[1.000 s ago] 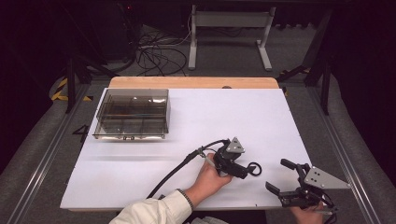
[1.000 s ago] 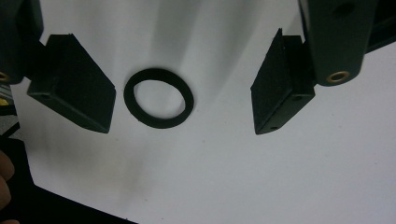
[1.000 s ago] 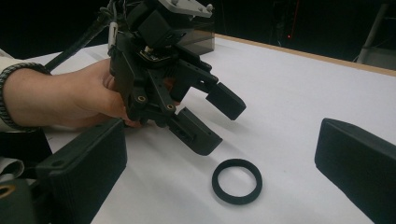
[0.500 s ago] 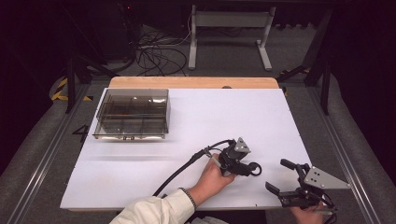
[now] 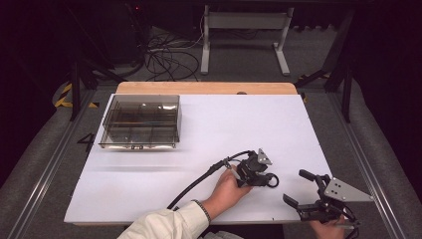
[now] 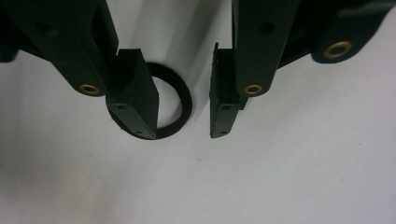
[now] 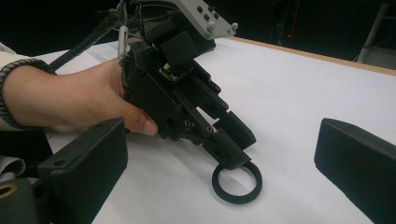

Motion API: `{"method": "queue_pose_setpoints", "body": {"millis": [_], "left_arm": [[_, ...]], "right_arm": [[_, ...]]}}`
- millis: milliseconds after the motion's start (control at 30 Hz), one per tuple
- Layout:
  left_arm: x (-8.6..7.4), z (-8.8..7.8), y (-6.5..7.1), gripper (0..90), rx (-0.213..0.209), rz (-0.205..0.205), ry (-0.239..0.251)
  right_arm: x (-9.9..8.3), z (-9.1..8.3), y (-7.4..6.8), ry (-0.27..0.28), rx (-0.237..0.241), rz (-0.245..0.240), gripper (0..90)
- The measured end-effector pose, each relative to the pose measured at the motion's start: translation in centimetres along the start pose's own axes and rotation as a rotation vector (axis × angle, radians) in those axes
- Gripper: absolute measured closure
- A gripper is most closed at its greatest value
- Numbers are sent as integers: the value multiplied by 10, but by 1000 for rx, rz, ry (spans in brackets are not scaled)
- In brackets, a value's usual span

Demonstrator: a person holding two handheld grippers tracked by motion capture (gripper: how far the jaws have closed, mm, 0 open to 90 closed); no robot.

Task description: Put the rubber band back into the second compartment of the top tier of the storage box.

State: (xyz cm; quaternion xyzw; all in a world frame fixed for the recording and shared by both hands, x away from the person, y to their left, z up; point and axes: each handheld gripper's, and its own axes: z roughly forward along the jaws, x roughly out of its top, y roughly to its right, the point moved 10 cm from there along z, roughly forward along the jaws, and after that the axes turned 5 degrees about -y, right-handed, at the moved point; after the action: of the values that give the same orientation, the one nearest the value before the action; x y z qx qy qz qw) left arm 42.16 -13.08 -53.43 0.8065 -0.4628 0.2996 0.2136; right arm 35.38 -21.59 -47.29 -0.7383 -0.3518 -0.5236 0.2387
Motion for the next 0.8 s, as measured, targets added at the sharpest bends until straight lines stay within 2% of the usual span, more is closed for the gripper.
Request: {"method": "queue_pose_setpoints", "body": {"millis": [133,300,467,567,800], "left_arm": [[-1,2,0,708,7,1,-12],[-2,3,1,846,13,3,-20],[-3,1,1,865,41,35,-30],[-2,-2,1,867,54,36,-25],[5,-14,3,868,38,31,11]], "right_arm": [[0,0,0,2,0,-4,34],[0,0,0,-1,0,-3,34],[0,0,0,-1,1,-6,34],[0,0,0,-2,0,-4,34],[0,0,0,-2,0,-5,34]]}}
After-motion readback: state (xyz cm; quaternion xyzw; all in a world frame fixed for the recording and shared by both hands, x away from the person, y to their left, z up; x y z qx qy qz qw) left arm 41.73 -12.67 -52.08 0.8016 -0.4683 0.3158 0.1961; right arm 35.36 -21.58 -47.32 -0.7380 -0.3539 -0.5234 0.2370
